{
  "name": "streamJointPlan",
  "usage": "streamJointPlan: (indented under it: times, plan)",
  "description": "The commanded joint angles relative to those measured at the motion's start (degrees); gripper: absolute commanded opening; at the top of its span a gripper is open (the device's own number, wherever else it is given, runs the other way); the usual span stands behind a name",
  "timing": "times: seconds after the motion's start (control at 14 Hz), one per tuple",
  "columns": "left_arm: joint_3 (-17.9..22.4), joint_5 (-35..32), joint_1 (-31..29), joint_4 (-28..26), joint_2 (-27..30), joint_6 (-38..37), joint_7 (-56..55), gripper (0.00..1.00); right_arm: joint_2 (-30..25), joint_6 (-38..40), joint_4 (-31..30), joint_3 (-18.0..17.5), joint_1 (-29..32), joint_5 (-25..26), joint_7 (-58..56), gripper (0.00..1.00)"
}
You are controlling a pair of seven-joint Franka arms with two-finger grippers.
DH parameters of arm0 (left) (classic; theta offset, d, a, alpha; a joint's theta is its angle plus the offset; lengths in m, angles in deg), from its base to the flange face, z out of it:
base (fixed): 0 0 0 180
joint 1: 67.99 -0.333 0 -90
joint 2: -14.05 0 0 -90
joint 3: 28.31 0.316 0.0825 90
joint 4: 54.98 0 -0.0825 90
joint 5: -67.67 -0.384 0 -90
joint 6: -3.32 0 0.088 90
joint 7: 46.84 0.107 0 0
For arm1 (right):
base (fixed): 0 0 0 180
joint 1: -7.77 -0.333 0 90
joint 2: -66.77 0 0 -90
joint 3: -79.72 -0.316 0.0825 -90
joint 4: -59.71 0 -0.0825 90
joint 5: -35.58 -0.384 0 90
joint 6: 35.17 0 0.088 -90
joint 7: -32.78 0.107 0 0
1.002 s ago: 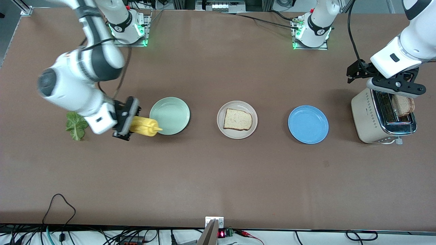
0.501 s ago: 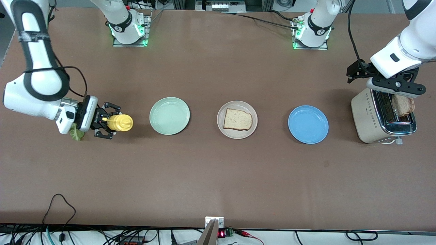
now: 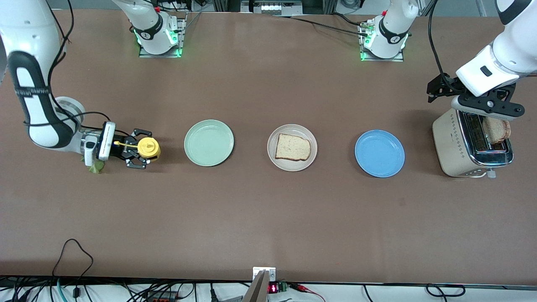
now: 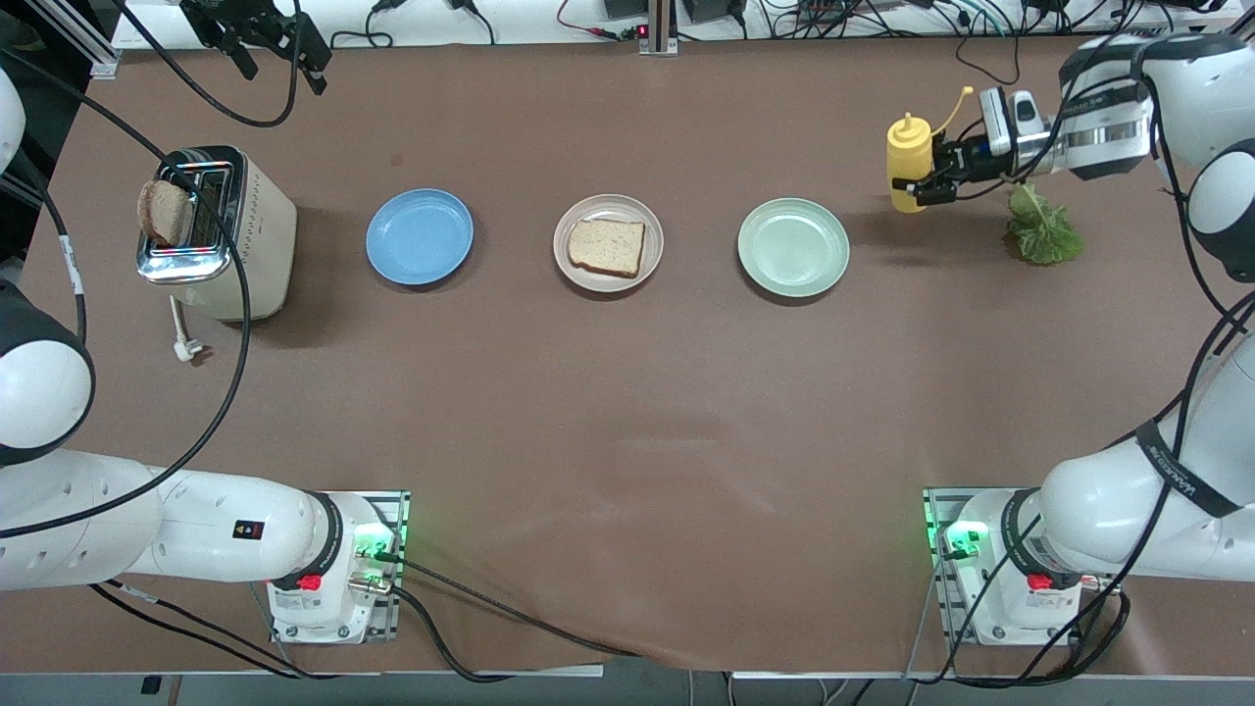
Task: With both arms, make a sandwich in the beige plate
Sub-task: 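Lower the bottle onto the table and open the right gripper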
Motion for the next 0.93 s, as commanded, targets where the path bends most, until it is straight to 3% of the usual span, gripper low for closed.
streamJointPlan:
  times: [0.0, 0.29, 0.57, 0.72, 0.86]
  plan:
    - [0.4, 0.0, 0.6, 0.6, 0.3, -0.9, -0.3, 1.0, 4.9, 7.2, 1.9, -1.2, 3.6, -3.6, -5.1, 0.18]
    - [0.4, 0.0, 0.6, 0.6, 0.3, -0.9, -0.5, 1.0, 9.5, 13.6, 5.0, -1.1, 6.1, -3.7, -8.2, 0.19]
    - [0.3, 0.0, 0.6, 0.6, 0.3, -0.9, -0.6, 1.0, 12.7, 14.3, 6.3, -1.2, 7.2, -3.7, -10.5, 0.22]
    - [0.3, -0.1, 0.6, 0.6, 0.3, -0.9, -0.5, 1.0, 12.9, 14.7, 6.6, -1.1, 7.3, -3.7, -10.6, 0.36]
    - [0.3, 0.0, 0.6, 0.7, 0.3, -0.9, -0.5, 1.0, 12.9, 14.7, 8.6, -1.0, 7.3, -3.4, -10.1, 0.71]
